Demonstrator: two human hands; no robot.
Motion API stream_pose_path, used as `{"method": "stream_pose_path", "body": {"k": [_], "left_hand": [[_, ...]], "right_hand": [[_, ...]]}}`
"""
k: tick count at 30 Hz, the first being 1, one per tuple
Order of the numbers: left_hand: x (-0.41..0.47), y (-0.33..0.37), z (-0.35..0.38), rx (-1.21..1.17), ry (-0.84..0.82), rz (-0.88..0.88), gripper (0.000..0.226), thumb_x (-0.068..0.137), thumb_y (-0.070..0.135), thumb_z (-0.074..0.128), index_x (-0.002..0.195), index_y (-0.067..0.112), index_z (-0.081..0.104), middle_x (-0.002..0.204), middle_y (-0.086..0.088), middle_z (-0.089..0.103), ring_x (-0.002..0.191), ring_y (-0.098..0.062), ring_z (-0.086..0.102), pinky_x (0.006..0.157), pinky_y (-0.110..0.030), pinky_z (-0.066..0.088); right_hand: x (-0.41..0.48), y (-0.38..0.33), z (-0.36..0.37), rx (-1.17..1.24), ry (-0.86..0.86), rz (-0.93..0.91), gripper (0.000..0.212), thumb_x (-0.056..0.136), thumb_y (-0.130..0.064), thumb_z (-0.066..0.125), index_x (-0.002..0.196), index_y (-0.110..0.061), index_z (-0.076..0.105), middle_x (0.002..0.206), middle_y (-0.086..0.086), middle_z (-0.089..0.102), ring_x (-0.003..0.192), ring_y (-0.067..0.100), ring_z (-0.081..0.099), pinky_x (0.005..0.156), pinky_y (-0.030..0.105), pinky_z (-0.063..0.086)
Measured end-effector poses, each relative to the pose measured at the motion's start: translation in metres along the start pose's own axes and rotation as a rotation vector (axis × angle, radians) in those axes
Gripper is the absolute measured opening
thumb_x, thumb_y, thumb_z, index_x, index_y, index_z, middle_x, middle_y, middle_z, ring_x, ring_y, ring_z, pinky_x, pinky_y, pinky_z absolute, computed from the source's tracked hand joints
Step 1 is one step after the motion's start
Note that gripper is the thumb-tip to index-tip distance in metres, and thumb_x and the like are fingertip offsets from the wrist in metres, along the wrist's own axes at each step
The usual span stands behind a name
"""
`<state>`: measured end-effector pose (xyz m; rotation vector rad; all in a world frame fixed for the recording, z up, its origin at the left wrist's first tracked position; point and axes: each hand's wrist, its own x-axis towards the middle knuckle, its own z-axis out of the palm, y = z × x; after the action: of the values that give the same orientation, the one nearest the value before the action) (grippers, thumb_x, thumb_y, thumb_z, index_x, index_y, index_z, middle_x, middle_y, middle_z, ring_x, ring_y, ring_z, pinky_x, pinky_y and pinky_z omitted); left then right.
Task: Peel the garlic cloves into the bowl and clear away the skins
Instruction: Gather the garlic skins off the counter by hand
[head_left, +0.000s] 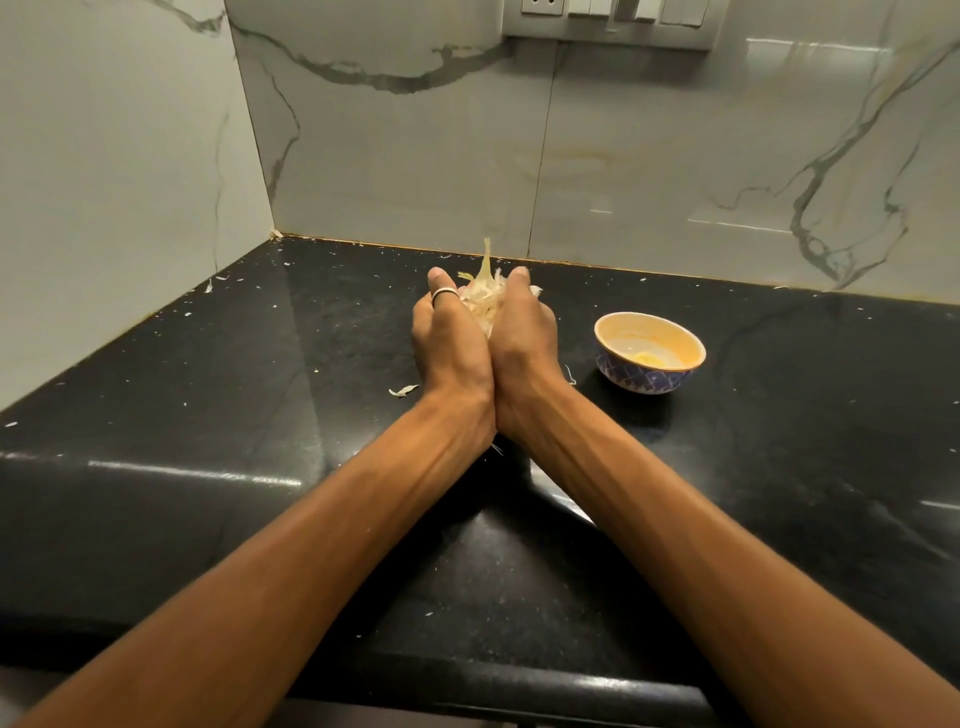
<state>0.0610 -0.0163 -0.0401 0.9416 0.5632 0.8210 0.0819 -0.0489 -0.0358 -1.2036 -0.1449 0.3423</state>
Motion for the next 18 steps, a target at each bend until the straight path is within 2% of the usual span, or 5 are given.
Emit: {"method": "stream_pose_path", "body": {"k": [4,7,9,14,18], "left_hand": [[0.0,0.002,0.0,-0.024,-0.015,0.015,0.022,0.107,0.022,0.043,0.113,0.011,0.061,0.093,-0.002,0.068,0.078,-0.013,0.067,0.067,-0.023,0.054],[-0.002,0.006,-0.001,-0.071,-0.05,0.033,0.027,0.102,0.006,0.042,0.12,0.016,0.058,0.101,-0.006,0.068,0.085,-0.019,0.069,0.071,-0.027,0.057],[-0.003,0.007,-0.002,-0.066,-0.053,0.035,0.029,0.1,0.005,0.042,0.119,0.016,0.06,0.102,-0.009,0.069,0.086,-0.021,0.07,0.071,-0.029,0.058],[0.0,0.009,-0.001,-0.136,-0.035,-0.037,0.026,0.106,0.025,0.044,0.113,0.011,0.065,0.108,-0.008,0.071,0.1,-0.024,0.07,0.09,-0.037,0.058],[-0.001,0.01,-0.001,-0.155,-0.055,-0.067,0.042,0.108,0.042,0.035,0.123,0.012,0.062,0.123,-0.013,0.069,0.107,-0.026,0.071,0.098,-0.044,0.055]], "right_hand": [[0.003,0.005,0.005,0.055,0.014,-0.081,0.02,0.1,-0.003,0.046,0.093,-0.011,0.063,0.08,0.009,0.069,0.071,0.021,0.066,0.068,0.032,0.054],[0.002,0.005,0.008,0.095,-0.006,-0.141,0.042,0.095,0.008,0.042,0.119,-0.021,0.06,0.117,0.02,0.069,0.096,0.031,0.071,0.081,0.04,0.058],[-0.002,0.002,0.007,0.081,-0.01,-0.171,0.048,0.095,0.007,0.042,0.129,-0.024,0.057,0.123,0.018,0.067,0.098,0.029,0.071,0.084,0.04,0.059],[-0.008,-0.001,0.008,0.1,-0.037,-0.21,0.034,0.098,-0.033,0.064,0.13,-0.022,0.059,0.11,0.013,0.072,0.093,0.028,0.075,0.091,0.047,0.06],[-0.008,-0.003,0.009,0.099,-0.003,-0.194,0.059,0.096,-0.07,0.046,0.124,-0.023,0.066,0.117,0.01,0.073,0.1,0.025,0.074,0.094,0.045,0.058]]}}
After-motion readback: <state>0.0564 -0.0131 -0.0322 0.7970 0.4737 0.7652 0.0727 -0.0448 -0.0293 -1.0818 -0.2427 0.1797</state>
